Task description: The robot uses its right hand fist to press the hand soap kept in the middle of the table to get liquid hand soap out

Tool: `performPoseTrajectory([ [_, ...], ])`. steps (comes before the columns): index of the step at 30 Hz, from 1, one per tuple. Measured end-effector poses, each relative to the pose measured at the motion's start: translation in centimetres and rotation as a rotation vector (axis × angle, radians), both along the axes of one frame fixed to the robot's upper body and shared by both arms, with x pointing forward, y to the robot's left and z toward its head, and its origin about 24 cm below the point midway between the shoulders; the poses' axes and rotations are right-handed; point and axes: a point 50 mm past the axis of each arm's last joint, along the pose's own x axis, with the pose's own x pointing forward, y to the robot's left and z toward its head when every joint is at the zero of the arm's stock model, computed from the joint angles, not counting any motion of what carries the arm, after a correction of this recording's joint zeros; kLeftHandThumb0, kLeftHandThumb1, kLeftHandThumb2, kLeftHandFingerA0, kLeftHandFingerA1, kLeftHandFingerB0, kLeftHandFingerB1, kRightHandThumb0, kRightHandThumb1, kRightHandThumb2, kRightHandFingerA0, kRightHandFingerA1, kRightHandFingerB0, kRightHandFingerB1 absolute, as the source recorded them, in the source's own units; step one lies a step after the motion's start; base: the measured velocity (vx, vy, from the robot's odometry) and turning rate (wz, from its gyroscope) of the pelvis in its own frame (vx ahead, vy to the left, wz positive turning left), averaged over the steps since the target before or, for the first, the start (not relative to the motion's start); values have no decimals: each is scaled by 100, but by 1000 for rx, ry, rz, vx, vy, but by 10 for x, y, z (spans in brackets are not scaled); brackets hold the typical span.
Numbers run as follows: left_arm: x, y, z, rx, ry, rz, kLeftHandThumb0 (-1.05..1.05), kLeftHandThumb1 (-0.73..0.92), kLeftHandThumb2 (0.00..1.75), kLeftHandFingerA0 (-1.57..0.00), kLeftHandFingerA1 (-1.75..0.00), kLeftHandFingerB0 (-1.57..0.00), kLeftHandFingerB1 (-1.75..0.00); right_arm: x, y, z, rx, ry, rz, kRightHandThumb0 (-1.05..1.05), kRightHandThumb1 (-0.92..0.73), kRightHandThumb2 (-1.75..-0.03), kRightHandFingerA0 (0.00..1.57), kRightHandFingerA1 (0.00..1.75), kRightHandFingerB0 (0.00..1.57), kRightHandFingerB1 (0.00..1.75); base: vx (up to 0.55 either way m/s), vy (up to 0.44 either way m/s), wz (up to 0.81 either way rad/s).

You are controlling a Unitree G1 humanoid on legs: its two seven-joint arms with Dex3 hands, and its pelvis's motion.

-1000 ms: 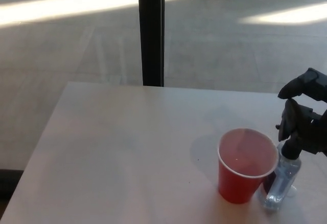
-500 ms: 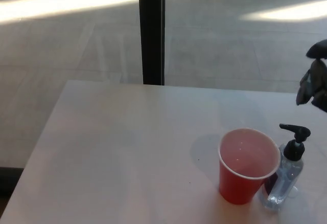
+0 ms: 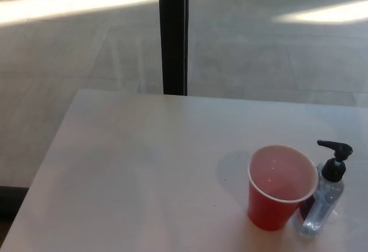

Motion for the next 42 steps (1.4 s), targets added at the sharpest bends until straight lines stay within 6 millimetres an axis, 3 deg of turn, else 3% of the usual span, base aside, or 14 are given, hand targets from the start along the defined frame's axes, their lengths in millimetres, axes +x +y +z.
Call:
performPoseTrajectory([
  [4,-1,0,0,0,2,1,-42,46,108,-85,-94,-60,-80,-24,-46,-5,56,38,-153,-29,-71,-87,103,175,73,159,0,0,0],
  [5,-1,0,0,0,2,1,-43,45,107,-83,-93,-60,-80,-29,-54,-7,70,48,-183,-32,-54,-113,128,144,96,121,0,0,0],
  [10,-1,0,0,-1,3,1,-44,46,107,-83,-93,-58,-79,-64,-98,-46,187,143,-389,-19,-57,-102,106,175,80,87,0,0,0],
  [12,-1,0,0,-1,3,1,-44,46,107,-83,-93,-58,-78,-75,-108,-63,217,189,-453,-36,-75,-74,100,151,60,63,0,0,0],
  [17,0,0,0,-2,0,0,-44,44,106,-88,-96,-58,-78,-101,-124,-106,274,314,-589,-40,-80,-63,81,121,43,55,0,0,0],
  [18,1,0,0,-2,0,0,-43,44,106,-85,-94,-56,-78,-106,-126,-115,285,343,-615,-40,-78,-63,71,97,32,47,0,0,0],
  [20,1,0,0,-2,-2,0,-42,45,105,-79,-90,-54,-76,-117,-128,-135,312,404,-665,-35,-76,-62,73,109,30,53,0,0,0],
  [21,2,0,0,-2,-3,0,-43,44,105,-78,-89,-56,-77,-123,-129,-146,328,437,-692,-33,-75,-65,74,131,38,79,0,0,0],
  [26,2,0,0,-2,-2,0,-40,44,106,-83,-92,-58,-78,-154,-128,-199,435,599,-812,-39,-72,-64,90,138,72,86,0,0,0],
  [28,2,0,0,-1,-2,0,-37,45,106,-84,-93,-57,-78,-167,-124,-221,485,673,-867,-37,-70,-61,90,113,75,97,0,0,0],
  [30,1,0,0,0,-1,0,-41,44,106,-82,-92,-57,-78,-176,-118,-238,524,726,-905,-39,-70,-60,86,98,67,81,0,0,0],
  [33,0,0,0,-1,2,2,-39,44,105,-79,-90,-57,-78,-186,-111,-257,559,780,-942,-39,-72,-61,91,96,45,61,0,0,0],
  [34,0,0,0,-1,3,2,-38,44,105,-83,-93,-60,-80,-188,-109,-261,563,790,-950,-28,-62,-70,93,103,71,104,0,0,0],
  [42,-3,3,1,7,11,4,-39,43,105,-82,-92,-60,-80,-206,-102,-279,517,877,-1014,-21,-54,-67,89,104,75,80,0,0,0],
])
